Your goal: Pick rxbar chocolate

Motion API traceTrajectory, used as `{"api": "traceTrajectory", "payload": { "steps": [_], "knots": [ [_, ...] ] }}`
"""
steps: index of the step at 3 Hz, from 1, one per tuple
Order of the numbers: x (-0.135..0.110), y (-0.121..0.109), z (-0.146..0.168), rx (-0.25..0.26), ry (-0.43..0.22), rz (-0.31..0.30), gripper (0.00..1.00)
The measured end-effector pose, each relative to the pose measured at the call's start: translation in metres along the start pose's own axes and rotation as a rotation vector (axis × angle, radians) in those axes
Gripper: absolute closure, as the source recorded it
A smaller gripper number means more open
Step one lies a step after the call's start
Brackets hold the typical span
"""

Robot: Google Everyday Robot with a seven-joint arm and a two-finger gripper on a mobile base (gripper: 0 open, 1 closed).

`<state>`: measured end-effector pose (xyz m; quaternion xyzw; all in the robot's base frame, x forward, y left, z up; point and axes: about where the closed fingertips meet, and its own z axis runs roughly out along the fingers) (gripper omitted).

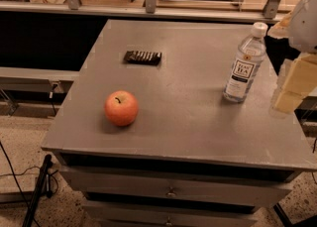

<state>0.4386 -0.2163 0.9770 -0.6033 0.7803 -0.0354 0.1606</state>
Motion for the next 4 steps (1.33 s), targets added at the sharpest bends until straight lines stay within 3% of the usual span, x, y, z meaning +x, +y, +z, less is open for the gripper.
{"api": "traceTrajectory", "payload": {
  "steps": [2,3,4],
  "knots": [
    [-0.015,0.003,-0.005,0.01,-0.061,-0.019,0.0],
    [-0.058,0.004,-0.015,0.024,-0.11,-0.123,0.0],
    [-0.102,-0.012,0.002,-0.003,-0.121,-0.194,0.0]
  ]
}}
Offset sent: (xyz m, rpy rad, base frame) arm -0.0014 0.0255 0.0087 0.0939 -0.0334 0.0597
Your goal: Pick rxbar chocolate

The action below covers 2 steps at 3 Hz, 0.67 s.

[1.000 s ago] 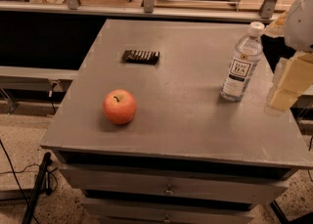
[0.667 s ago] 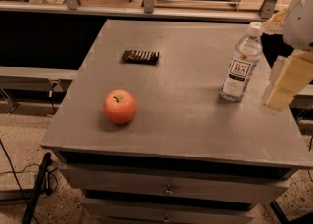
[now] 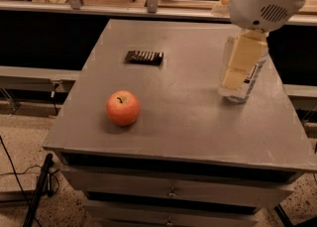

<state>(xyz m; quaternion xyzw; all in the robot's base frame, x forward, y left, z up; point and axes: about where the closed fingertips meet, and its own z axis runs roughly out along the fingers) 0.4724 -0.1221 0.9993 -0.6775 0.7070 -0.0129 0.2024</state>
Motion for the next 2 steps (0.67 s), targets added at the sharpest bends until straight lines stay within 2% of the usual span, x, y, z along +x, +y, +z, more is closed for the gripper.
{"api": "traceTrajectory", "payload": {
  "steps": [1,2],
  "knots": [
    [-0.025,-0.041,0.037,-0.032,0.009,0.006,0.0],
    [-0.033,-0.085,0.08,-0.059,-0.006,0.118,0.0]
  ]
}}
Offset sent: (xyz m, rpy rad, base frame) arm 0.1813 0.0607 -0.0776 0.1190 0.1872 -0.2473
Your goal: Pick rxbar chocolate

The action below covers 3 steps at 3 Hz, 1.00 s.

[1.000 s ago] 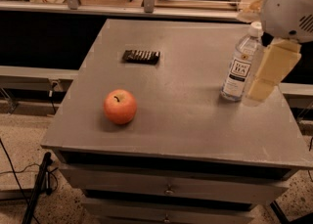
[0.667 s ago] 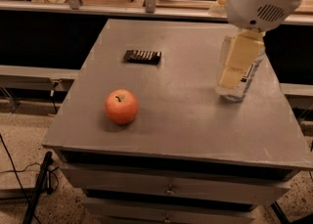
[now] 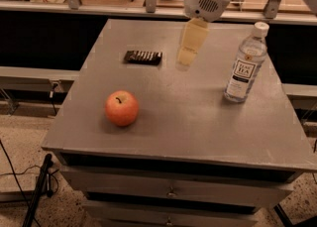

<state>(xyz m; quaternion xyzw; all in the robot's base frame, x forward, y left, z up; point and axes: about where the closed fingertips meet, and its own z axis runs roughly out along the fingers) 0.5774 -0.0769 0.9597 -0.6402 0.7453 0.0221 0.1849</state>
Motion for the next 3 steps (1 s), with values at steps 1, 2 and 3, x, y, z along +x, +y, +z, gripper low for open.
{"api": "traceTrajectory", "payload": {
  "steps": [1,2,3],
  "knots": [
    [-0.002,-0.043,0.034,-0.006,-0.035,0.157,0.0],
    [-0.01,-0.065,0.053,0.015,-0.092,0.241,0.0],
    [-0.027,-0.075,0.071,0.037,-0.144,0.254,0.0]
  ]
}}
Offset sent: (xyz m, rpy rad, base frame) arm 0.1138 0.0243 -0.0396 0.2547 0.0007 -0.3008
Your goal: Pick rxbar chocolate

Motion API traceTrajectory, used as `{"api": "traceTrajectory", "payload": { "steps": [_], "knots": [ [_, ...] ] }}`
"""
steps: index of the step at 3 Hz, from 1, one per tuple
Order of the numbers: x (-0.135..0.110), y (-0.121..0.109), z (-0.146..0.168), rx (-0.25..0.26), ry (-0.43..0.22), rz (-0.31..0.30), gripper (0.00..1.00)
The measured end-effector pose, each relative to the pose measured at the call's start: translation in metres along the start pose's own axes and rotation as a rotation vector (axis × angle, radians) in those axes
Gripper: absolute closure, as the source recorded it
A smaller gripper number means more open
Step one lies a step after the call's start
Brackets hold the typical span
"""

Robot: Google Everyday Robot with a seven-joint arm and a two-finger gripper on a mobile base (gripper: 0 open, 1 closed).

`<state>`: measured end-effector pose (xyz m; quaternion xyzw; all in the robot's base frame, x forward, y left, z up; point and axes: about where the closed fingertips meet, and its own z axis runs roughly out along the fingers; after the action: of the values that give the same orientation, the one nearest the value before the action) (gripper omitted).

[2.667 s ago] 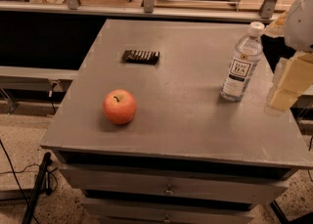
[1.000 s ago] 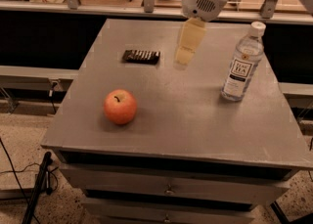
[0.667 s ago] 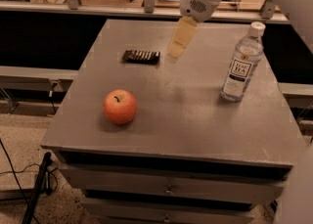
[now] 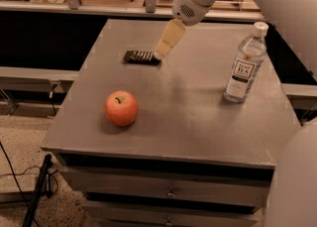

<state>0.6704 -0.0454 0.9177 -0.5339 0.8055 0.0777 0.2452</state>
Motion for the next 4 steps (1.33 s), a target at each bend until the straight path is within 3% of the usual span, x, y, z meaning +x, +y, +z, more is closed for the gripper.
{"api": "traceTrajectory", "payload": {
  "steps": [1,2,4],
  "knots": [
    [-0.023,0.013,0.042,-0.02,-0.09,-0.08,0.0],
    [-0.023,0.013,0.042,-0.02,-0.09,-0.08,0.0],
    [-0.03,0.003,0.058,-0.009,-0.182,0.004,0.0]
  ]
}}
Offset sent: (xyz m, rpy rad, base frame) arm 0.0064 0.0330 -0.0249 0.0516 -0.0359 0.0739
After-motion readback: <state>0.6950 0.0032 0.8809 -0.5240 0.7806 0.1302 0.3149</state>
